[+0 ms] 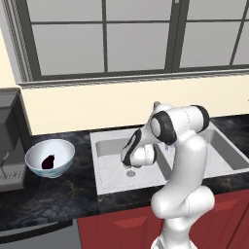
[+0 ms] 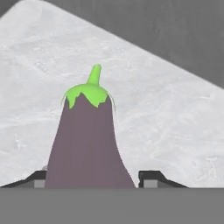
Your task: Pick the eggplants from the sink and place them in one bowl. Place the mushroom in the other bowl. Then turn off the sink faucet.
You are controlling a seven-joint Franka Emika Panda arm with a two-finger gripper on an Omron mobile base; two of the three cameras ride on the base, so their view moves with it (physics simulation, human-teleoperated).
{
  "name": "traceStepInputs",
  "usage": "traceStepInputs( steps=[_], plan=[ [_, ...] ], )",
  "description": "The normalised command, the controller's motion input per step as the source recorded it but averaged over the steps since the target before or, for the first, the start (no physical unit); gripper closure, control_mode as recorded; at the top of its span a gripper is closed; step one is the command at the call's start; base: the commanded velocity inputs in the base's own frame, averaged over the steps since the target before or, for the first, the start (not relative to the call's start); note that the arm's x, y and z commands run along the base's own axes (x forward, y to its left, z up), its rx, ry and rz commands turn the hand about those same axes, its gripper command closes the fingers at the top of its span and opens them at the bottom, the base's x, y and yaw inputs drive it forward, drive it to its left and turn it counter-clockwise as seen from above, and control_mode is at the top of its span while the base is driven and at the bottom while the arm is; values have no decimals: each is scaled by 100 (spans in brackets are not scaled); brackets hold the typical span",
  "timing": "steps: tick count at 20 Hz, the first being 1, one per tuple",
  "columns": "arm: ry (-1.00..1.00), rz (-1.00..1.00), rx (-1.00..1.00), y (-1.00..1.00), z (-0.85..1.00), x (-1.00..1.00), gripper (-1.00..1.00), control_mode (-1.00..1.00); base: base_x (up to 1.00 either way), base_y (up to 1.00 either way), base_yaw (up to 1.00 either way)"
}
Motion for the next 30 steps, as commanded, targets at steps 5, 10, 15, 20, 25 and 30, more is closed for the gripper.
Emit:
traceStepInputs(
  steps=[5, 10, 15, 20, 25, 30],
  plan=[
    [5, 0, 2, 7, 93, -36, 100, -100, 0, 0, 0],
    [11, 0, 6, 8, 99, -54, 100, -100, 0, 0, 0],
    [1, 0, 5, 18, 95, -43, 100, -100, 0, 0, 0],
    [1, 0, 0, 38, 86, -34, 100, -100, 0, 0, 0],
    [0, 1, 0, 57, 71, -4, 100, -100, 0, 0, 0],
    [0, 3, 0, 65, 53, 0, 100, -100, 0, 0, 0]
  ],
)
